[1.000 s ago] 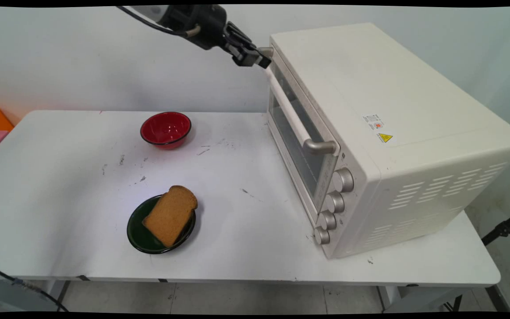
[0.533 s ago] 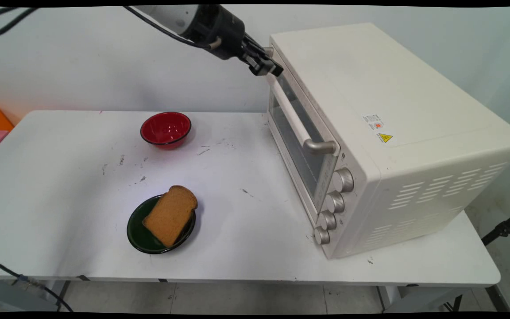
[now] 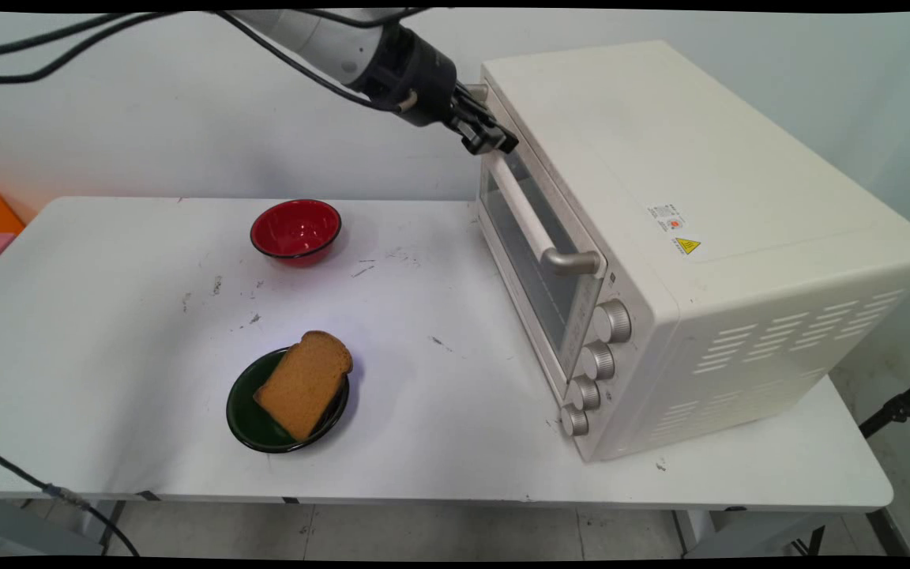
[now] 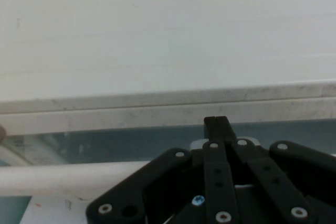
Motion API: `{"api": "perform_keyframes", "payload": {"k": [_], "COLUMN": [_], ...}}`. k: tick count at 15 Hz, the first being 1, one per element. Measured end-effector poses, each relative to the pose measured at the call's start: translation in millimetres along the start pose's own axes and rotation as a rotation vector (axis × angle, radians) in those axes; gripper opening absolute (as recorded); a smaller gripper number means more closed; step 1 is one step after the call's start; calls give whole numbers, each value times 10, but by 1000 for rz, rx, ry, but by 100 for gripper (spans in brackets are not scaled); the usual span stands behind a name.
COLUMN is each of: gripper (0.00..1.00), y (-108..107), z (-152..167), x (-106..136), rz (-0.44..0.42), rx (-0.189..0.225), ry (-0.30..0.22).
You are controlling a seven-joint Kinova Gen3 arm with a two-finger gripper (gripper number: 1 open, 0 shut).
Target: Open the oven
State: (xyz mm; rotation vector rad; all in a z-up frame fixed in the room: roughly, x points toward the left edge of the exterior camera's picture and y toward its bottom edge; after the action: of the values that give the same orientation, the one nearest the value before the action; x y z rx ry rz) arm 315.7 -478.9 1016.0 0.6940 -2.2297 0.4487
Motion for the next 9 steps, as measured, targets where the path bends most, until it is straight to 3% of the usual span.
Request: {"api": "perform_keyframes", "payload": {"k": [9], "gripper": [0], "y": [9], "z": [71], "x": [-119], "rz": [2], "rx": [7], "ry": [-21]}}
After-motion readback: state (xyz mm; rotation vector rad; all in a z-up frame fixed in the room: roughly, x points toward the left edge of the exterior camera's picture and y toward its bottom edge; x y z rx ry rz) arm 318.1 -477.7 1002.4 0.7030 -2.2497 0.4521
